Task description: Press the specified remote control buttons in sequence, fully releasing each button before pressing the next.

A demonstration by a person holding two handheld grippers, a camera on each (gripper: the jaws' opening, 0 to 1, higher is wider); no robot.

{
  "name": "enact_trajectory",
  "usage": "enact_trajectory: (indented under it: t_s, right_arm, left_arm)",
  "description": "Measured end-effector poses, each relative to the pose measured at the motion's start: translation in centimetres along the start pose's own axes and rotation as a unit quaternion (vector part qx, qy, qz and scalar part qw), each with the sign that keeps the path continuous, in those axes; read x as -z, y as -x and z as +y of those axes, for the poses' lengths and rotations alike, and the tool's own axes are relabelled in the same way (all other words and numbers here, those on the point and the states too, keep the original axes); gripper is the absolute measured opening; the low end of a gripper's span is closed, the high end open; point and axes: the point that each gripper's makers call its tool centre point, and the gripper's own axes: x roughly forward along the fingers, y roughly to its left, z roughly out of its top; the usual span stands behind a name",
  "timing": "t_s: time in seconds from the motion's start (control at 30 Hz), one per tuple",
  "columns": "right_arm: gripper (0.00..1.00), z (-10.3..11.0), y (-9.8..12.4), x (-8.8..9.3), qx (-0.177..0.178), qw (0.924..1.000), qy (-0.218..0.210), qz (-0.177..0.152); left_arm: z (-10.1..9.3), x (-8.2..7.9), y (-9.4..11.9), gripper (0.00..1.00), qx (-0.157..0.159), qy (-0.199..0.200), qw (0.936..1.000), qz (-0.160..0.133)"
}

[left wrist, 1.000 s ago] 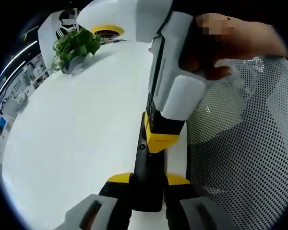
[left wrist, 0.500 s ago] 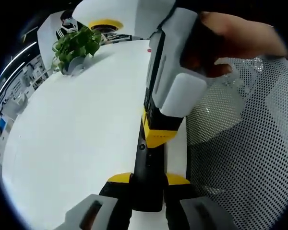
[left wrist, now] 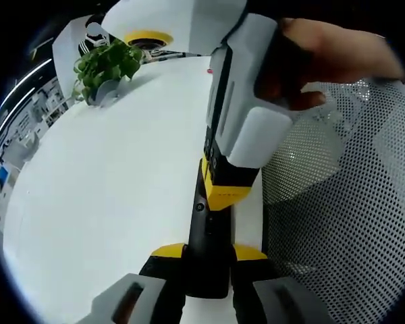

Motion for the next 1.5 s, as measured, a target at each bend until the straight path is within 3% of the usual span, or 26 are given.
enact_trajectory:
  t_s: [0.2,0.37,0.43,0.57,0.63,0.8,0.9,1.17,1.23,1.27,1.33,1.5]
  right_arm:
    - [0.00,0.1,0.0,0.0,0.016,0.9996,0.023,-0.001]
    - [0.00,0.2,0.1,0.1,0.018,0.9997,0.013,-0.005]
    - [0.00,0.3,0.1,0.1,0.028,0.9992,0.028,-0.001]
    - [0.00,0.3,0.0,-0.1,0.080,0.9913,0.103,0.016]
    - [0.00,0.4,0.0,-0.1,0.075,0.9931,0.090,0.014]
    - [0.00,0.2,0.2,0.0,0.011,0.9995,0.022,-0.021]
    - [0.00,0.1,0.2,0.1,-0.001,1.0000,-0.002,-0.007]
    - [0.00,0.2,0.4,0.2,0.016,0.9980,0.060,-0.012]
    - [0.00,0.4,0.7,-0.2,-0.003,0.9979,0.058,-0.028]
    - [0.00,1.0,0.7,0.0,-0.028,0.9982,0.046,-0.027]
    - [0.00,1.0,0.6,0.4,-0.039,0.9987,0.029,-0.014]
    - [0.05,0.8,0.6,0.1,-0.022,0.9980,0.055,-0.021]
  left_arm:
    - [0.0,0.0,-0.1,0.25,0.000,0.001,1.0000,0.001]
    - [0.0,0.0,-0.1,0.25,0.001,0.001,1.0000,0.002]
    - [0.0,0.0,-0.1,0.25,0.001,0.001,1.0000,0.003]
    - [0.1,0.0,-0.1,0.25,0.000,0.002,1.0000,0.003]
    - [0.1,0.0,-0.1,0.25,-0.001,0.002,1.0000,0.002]
    - [0.1,0.1,0.0,0.25,-0.001,0.003,1.0000,0.001]
    - [0.1,0.1,-0.1,0.25,-0.001,0.003,1.0000,0.000]
    - [0.0,0.0,0.0,0.25,-0.002,0.003,1.0000,-0.001]
    - [0.0,0.0,0.0,0.25,-0.002,0.004,1.0000,-0.001]
    - [0.0,0.0,0.0,0.25,-0.002,0.004,1.0000,-0.001]
    - [-0.1,0.0,0.0,0.25,-0.001,0.003,1.0000,-0.001]
    - [0.0,0.0,-0.1,0.25,-0.001,0.003,1.0000,0.000]
